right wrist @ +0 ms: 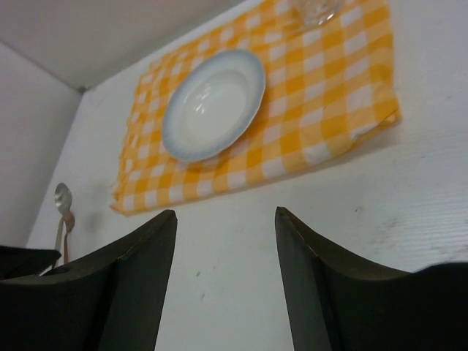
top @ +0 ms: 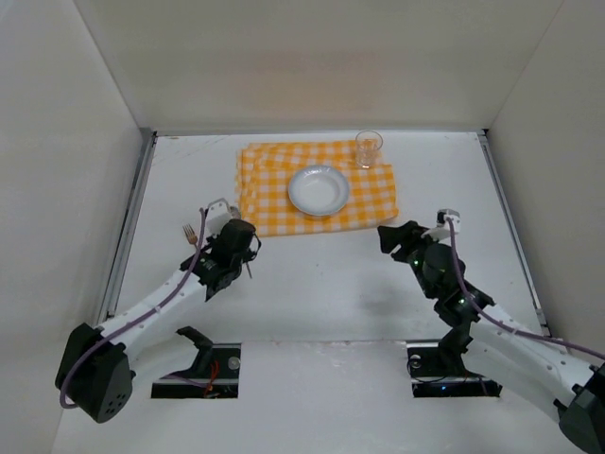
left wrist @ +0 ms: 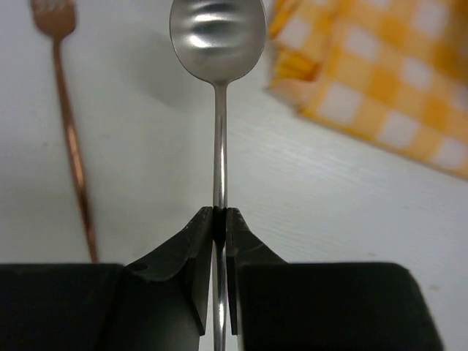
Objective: Set the dinner table for one person
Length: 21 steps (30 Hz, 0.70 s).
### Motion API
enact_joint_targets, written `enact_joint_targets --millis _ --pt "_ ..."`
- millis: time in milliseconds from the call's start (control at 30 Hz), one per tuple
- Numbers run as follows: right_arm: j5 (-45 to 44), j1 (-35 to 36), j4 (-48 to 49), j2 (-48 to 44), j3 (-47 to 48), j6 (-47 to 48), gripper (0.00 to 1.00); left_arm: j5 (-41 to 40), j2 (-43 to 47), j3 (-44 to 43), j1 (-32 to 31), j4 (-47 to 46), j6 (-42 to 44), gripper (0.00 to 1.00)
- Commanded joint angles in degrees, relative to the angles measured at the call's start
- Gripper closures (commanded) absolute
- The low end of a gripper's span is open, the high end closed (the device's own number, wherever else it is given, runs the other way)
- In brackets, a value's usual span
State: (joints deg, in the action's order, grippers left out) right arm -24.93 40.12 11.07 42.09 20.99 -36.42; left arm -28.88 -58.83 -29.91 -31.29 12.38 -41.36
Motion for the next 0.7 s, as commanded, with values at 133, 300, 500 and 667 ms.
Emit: enact_joint_targets --millis 133,300,500,667 --pt "0.48 -10.01 -0.08 -4.12 -2.36 -4.35 0.38 1.37 -9.26 -21.48 -11.90 -5.77 -0.38 1.00" --pt "2.87 -13.53 -0.08 -4.91 -3.94 -6.03 0.38 4.79 -25.79 -34.23 -14.98 -13.95 -2.14 1.00" --pt "2.87 -14.67 -0.35 -7.37 -5.87 -6.99 0.38 8.14 -43.63 -51.10 -15.95 -15.72 -3.90 1.00" --pt "3.13 -15.20 -0.79 -8.95 -6.49 -7.43 0.38 8.41 -53.04 -60.16 -16.74 -15.20 -6.18 1.00"
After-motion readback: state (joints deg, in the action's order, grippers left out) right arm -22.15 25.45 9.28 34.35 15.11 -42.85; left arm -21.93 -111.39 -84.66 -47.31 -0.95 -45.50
